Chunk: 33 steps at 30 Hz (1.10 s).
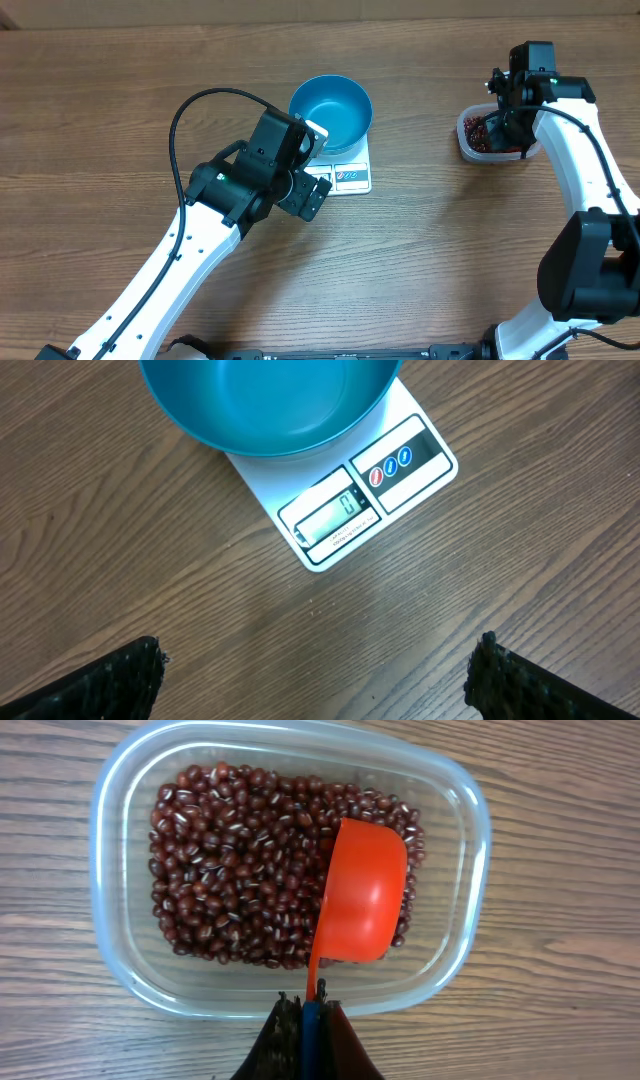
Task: Scoop item into bowl and weigh 150g on scale
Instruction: 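Lower the red scoop with the right gripper into the bean container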
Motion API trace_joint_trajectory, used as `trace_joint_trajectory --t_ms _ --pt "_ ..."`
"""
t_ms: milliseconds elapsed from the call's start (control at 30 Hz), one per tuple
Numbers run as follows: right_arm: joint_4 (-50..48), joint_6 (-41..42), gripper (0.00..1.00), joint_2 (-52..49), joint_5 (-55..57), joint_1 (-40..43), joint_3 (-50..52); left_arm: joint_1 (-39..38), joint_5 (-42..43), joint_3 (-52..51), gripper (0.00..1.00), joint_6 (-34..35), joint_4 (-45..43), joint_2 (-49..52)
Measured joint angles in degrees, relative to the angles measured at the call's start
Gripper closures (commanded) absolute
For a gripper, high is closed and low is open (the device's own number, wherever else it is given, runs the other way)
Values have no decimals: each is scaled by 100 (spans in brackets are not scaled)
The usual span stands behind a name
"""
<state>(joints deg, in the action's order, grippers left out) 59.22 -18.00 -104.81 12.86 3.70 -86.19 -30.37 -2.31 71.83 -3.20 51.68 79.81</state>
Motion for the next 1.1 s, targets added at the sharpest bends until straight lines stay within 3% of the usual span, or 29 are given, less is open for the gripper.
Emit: trace_joint_trajectory --t_ms 433,1100 --pt "94 -4 96 -59 -953 50 0 0 0 0 0 0 0 0" --pt "-24 -37 96 -59 -2717 946 103 0 -2 0 0 0 0 0"
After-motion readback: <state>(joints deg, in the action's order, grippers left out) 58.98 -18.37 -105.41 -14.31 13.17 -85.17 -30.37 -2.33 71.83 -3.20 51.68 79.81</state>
